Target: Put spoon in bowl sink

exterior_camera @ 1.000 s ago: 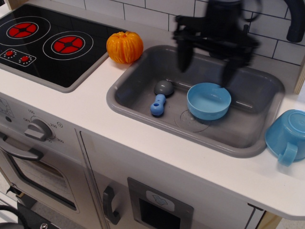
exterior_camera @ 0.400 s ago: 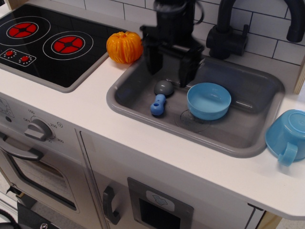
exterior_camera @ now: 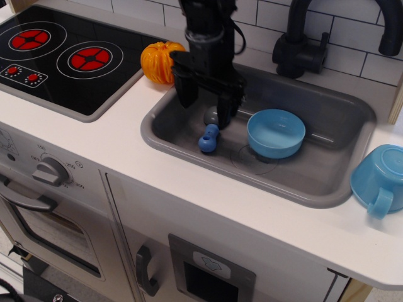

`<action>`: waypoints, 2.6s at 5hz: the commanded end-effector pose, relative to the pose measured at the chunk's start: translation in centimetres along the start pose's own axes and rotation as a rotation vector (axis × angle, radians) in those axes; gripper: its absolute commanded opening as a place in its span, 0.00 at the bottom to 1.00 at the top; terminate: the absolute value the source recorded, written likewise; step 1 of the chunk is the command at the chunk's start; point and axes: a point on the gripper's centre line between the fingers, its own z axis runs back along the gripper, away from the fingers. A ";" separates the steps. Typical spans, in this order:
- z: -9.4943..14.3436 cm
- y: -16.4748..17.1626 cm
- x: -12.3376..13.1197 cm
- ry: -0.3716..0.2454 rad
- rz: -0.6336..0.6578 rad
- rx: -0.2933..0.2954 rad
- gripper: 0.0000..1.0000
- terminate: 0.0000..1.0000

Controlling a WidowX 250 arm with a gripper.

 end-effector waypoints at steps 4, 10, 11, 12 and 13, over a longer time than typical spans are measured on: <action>-4.4 -0.4 1.3 -0.068 0.056 0.090 1.00 0.00; 0.2 1.4 1.8 -0.185 0.234 0.208 0.00 0.00; 3.1 0.9 1.9 -0.189 0.263 0.140 0.00 0.00; 4.6 -0.5 2.1 -0.168 0.277 0.086 0.00 0.00; 4.5 -1.7 2.6 -0.135 0.284 0.060 0.00 0.00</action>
